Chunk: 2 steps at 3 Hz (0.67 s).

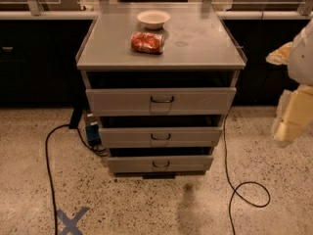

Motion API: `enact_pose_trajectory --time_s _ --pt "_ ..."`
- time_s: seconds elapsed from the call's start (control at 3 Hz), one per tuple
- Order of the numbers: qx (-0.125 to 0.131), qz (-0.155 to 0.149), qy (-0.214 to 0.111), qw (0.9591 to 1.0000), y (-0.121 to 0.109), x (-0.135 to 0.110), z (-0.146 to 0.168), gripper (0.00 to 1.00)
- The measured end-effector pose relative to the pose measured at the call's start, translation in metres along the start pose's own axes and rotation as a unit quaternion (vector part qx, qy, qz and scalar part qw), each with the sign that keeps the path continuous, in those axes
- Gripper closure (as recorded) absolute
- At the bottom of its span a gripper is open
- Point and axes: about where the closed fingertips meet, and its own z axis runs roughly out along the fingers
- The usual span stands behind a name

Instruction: Open bottom drawer

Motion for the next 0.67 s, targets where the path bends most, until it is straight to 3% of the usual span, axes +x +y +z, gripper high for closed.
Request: enact_pose_trajectory --time_s 0.33,0.67 --pt "-0.032 0.011 -0.038 0.9987 0.017 0.019 0.055 0.0" --pt "-0.044 0.051 -0.073 0.995 0.03 0.032 0.118 0.0"
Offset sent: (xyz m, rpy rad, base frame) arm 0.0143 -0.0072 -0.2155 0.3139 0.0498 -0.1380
